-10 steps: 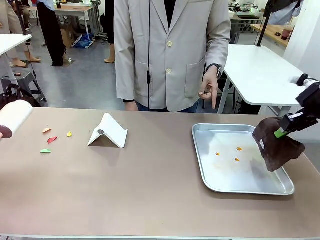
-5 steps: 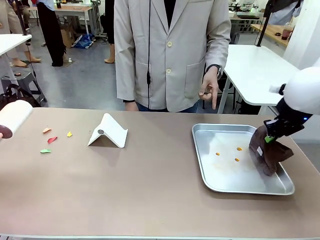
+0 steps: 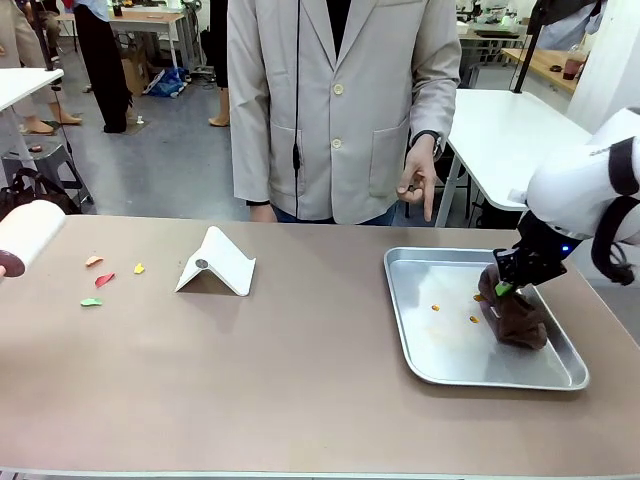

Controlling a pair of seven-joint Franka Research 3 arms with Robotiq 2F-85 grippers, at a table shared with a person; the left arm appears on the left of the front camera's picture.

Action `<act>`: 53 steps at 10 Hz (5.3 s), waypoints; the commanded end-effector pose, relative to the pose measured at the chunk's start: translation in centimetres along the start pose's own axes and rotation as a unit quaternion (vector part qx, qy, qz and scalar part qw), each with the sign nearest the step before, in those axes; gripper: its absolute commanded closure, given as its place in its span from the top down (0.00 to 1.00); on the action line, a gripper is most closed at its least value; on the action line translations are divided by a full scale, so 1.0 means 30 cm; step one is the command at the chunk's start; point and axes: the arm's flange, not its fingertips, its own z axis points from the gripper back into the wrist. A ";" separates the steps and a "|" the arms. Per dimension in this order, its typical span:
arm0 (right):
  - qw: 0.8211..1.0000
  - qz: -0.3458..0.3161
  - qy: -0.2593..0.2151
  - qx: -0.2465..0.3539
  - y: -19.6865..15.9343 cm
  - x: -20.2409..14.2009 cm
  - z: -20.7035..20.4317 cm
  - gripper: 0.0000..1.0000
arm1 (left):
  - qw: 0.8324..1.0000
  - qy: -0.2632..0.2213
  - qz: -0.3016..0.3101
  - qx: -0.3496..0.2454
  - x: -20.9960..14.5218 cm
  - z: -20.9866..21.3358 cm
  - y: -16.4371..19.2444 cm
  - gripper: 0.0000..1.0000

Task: Clean the surface of the table.
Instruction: If a person points to the right, clean the right side of the table with your right hand, and if they point to the left, clean the left side with your left hand.

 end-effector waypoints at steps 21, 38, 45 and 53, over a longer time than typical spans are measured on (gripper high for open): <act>0.999 -0.037 -0.033 0.022 0.269 -0.010 -0.238 0.09 | 1.000 0.003 -0.005 -0.006 -0.008 0.006 -0.015 0.00; 0.848 0.037 -0.110 0.517 -0.271 -0.146 0.237 0.09 | 1.000 0.003 -0.005 -0.006 -0.008 0.006 -0.015 0.00; 0.812 0.022 -0.140 0.566 -0.346 -0.218 0.305 0.09 | 1.000 0.003 -0.005 -0.006 -0.008 0.006 -0.015 0.00; 0.793 0.012 -0.123 0.596 -0.367 -0.225 0.282 0.09 | 1.000 0.003 -0.005 -0.006 -0.008 0.006 -0.015 0.00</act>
